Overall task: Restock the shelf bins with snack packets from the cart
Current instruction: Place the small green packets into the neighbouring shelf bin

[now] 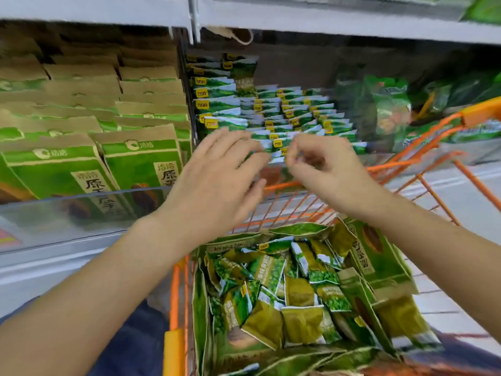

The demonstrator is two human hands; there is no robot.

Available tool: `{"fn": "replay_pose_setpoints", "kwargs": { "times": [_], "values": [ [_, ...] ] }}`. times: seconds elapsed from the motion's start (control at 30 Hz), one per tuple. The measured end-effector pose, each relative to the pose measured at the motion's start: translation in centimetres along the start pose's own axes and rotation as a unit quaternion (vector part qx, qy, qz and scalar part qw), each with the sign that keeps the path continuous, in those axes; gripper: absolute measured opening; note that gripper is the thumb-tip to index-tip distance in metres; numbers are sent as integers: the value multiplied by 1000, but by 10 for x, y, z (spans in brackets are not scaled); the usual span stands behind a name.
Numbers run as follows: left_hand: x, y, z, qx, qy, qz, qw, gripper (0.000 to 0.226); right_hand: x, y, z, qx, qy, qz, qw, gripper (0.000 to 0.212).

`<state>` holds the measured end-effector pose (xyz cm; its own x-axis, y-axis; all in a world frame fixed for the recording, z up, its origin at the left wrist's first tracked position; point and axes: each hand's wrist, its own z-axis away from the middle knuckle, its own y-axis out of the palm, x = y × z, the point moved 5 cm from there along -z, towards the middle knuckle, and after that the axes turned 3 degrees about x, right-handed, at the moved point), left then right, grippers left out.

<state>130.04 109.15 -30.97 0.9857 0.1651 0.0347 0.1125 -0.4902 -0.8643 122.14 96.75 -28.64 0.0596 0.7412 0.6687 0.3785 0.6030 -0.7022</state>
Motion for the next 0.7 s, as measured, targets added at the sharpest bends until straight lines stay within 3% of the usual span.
{"fn": "replay_pose_setpoints", "kwargs": {
  "times": [0.07, 0.13, 0.2, 0.27, 0.4, 0.53, 0.63, 0.7],
  "values": [
    [-9, -4, 11, -9, 29, 16, 999, 24, 0, 20, 28, 117, 1, 69, 991, 12],
    [-13, -3, 22, 24, 30, 38, 999, 24, -13, 50, 52, 230, 9, 222, 947, 13],
    [-13, -2, 31, 66, -2, 85, 994, 27, -30, 81, 64, 283, 3, 351, 892, 26],
    [-10, -3, 35, 100, -42, 150, 983, 28, -44, 105, 64, 301, 18, 375, 877, 36],
    [-4, -4, 42, 127, -82, 244, 958, 26, -56, 123, 52, 294, 58, 345, 889, 26],
    [5, -4, 41, 111, -137, 341, 924, 24, -39, 93, 44, 233, 80, 268, 932, 16],
    [9, -7, 37, 74, -157, 395, 902, 23, -25, 59, 45, 205, 169, 77, 961, 15],
    [4, -11, 37, 83, -108, 347, 928, 41, -19, 45, 53, 169, 260, -92, 946, 23]
  ]
}}
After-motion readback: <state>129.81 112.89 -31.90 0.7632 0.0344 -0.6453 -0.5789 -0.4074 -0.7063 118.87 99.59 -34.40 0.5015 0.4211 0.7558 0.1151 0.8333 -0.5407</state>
